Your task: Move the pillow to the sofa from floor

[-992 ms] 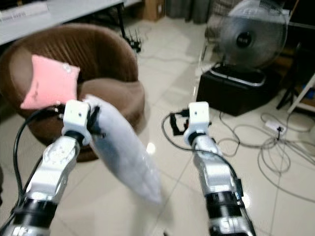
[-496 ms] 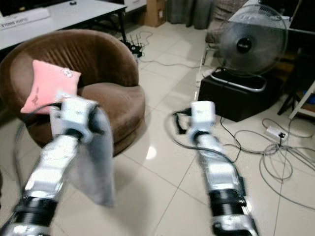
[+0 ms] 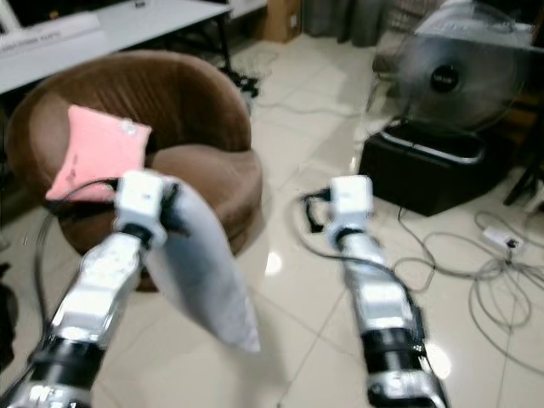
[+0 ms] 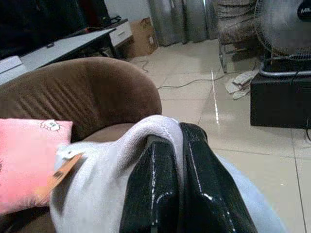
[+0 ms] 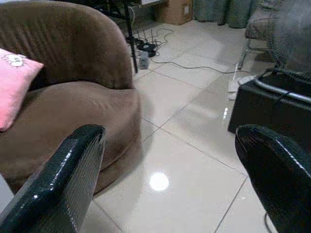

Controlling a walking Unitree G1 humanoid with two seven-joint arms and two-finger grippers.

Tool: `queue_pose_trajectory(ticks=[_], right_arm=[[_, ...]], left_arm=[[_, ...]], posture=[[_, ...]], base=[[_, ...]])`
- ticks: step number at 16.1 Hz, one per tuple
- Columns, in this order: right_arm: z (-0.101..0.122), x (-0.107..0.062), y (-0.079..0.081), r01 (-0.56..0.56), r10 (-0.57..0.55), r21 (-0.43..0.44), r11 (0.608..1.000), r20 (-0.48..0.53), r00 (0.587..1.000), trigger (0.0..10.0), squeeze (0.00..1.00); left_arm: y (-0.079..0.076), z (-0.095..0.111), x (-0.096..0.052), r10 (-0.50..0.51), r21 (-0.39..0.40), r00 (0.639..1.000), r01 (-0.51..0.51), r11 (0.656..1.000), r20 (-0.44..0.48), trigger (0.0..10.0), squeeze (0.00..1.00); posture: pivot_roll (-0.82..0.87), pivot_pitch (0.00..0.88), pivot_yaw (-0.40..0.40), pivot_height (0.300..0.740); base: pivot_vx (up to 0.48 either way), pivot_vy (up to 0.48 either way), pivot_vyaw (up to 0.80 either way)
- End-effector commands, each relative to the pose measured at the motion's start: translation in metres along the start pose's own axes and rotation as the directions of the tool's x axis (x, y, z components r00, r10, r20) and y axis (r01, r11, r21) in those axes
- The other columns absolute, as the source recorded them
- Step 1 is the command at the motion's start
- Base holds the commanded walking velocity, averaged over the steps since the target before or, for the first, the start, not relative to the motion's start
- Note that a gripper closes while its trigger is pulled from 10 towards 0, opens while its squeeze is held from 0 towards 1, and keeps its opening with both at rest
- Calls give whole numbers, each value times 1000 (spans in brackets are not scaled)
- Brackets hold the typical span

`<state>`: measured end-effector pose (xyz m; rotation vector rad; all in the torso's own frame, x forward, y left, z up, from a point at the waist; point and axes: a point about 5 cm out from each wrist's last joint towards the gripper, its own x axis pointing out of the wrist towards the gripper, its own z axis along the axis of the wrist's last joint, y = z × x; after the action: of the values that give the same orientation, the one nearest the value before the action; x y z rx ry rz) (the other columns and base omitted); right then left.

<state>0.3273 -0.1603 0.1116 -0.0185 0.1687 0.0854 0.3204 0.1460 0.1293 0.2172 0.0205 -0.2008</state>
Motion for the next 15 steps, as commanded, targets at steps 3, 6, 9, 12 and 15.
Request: queue_pose_trajectory(ticks=[3,6,9,12,15], right_arm=[[3,2,9,-12,11,22,1000,20,1000,10000,0],[4,2,8,-5,5,30,1000,26,1000,10000,0],[4,2,7,-2,1,26,1000,28,1000,10000,0],[4,2,8,-10,10,5,1000,27,1000,10000,0],[4,3,10,-21,21,-5,1000,28,999,10000,0]], left_arm=[[13,17,4,28,24,997,-30,999,74,10000,0],[12,19,8,19,26,997,-21,999,78,10000,0],[11,18,8,16,26,997,-18,1000,79,10000,0],[11,17,8,16,27,997,-18,999,77,10000,0],[12,17,8,21,29,997,-23,999,76,10000,0]], posture=[[6,0,93,740],[-5,0,100,740],[-12,0,105,740],[-12,0,105,740],[-12,0,105,740]], base=[[404,0,0],[404,0,0],[404,0,0],[404,0,0],[404,0,0]])
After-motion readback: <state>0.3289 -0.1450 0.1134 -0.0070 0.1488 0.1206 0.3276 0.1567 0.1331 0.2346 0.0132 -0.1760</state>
